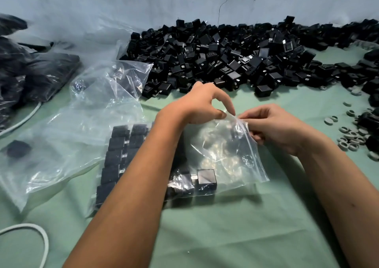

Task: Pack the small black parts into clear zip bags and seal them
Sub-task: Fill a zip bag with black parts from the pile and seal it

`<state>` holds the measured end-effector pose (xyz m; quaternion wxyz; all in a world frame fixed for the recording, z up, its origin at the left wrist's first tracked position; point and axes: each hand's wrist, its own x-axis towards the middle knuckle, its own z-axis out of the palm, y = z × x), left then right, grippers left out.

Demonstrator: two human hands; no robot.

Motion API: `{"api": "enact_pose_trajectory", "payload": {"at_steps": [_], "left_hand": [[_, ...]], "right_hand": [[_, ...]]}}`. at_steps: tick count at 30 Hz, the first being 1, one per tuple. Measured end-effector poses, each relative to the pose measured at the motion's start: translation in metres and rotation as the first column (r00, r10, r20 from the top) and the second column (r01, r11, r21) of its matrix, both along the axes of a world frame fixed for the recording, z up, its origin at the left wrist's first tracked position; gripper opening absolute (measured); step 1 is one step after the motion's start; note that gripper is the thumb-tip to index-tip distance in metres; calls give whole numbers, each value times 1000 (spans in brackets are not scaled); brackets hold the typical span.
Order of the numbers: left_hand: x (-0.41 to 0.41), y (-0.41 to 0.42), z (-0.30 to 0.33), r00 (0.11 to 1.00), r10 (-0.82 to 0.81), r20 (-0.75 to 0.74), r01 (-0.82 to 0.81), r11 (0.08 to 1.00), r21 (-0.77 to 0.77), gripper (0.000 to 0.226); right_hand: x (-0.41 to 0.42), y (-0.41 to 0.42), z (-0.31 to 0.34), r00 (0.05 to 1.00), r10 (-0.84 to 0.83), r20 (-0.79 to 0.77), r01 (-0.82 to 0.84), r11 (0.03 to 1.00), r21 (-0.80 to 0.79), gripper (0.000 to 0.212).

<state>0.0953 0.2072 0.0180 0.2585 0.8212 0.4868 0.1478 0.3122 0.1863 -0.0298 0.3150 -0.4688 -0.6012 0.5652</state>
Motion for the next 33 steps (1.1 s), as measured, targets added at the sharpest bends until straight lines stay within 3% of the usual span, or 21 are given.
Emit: {"api": "enact_pose_trajectory", "payload": {"at_steps": [2,6,11,16,20,24,28,31,33], "left_hand": [[-6,2,2,999,-23,49,20,998,66,20],[-10,5,4,989,-33,144,12,989,147,12],[-10,3,4,985,-33,169,10,991,137,11],[-7,2,4,988,-19,154,-3,990,141,11],[-8,7,0,989,3,150,-22,992,126,12],[-10,15,-10,989,109,101,-126,975,181,16],[-19,19,-19,954,242,-180,-235,970,58,46],[-24,18,-20,947,234,-220,-253,966,-61,53],[-25,17,-18,956,217,-197,-232,971,-58,49]], "right_hand": [[-4,-5,3,986,165,-22,-164,986,22,39],[-18,-14,4,943,330,-37,-326,941,88,23],[-37,-18,-2,916,339,214,-389,881,270,14],[-47,-23,-7,898,376,230,-434,845,313,4],[-53,-26,-6,895,371,247,-436,842,316,15],[-50,-24,-3,893,368,259,-436,849,299,3],[-34,-18,4,948,270,171,-304,925,228,7],[-22,-10,0,993,68,95,-81,987,140,9],[-18,-1,-8,979,-190,80,170,964,202,15]]}}
